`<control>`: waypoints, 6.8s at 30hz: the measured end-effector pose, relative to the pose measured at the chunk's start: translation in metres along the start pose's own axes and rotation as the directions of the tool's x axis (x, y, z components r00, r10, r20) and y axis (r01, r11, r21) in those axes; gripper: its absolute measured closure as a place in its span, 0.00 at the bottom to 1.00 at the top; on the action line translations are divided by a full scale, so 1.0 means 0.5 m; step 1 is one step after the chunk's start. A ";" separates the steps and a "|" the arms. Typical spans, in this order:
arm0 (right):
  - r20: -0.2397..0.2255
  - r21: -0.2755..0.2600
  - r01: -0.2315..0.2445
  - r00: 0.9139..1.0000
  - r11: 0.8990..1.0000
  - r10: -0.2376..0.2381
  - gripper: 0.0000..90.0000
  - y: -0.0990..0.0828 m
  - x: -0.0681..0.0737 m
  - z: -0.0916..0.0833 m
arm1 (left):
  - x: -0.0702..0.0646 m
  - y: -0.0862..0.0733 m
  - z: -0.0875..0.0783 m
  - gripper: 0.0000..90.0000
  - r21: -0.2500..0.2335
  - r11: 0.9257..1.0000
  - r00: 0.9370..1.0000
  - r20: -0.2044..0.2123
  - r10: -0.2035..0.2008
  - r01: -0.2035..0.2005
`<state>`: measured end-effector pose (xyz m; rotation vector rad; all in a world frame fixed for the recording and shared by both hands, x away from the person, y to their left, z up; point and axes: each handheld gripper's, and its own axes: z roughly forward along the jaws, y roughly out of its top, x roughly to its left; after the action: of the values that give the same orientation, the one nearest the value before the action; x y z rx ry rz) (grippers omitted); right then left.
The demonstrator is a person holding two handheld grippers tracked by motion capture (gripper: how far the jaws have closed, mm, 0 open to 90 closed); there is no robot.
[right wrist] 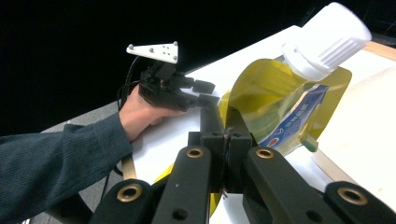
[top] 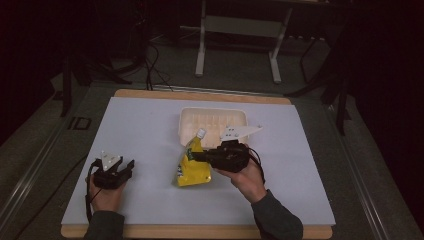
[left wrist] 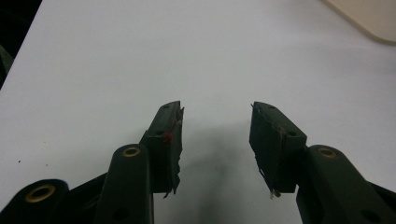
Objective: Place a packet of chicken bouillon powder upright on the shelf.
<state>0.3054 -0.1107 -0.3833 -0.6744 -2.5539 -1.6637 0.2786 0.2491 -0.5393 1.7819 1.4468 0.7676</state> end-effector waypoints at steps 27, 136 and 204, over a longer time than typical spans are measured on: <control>0.034 -0.001 0.064 0.997 0.998 -0.064 1.00 0.049 -0.016 -0.012 | 0.000 0.000 0.000 0.59 0.001 1.000 1.000 0.001 0.003 -0.003; 0.232 -0.110 0.091 0.971 0.990 -0.063 1.00 0.109 -0.168 0.050 | 0.000 0.000 0.000 0.59 -0.004 1.000 1.000 0.007 -0.003 0.003; 0.252 0.010 -0.114 0.962 0.993 0.108 0.72 0.014 -0.179 0.154 | 0.000 0.000 -0.001 0.58 -0.004 1.000 1.000 0.009 -0.003 0.003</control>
<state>0.4058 -0.0715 -0.4325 -1.0701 -2.6355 -1.6016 0.2783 0.2490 -0.5392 1.7778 1.4408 0.7589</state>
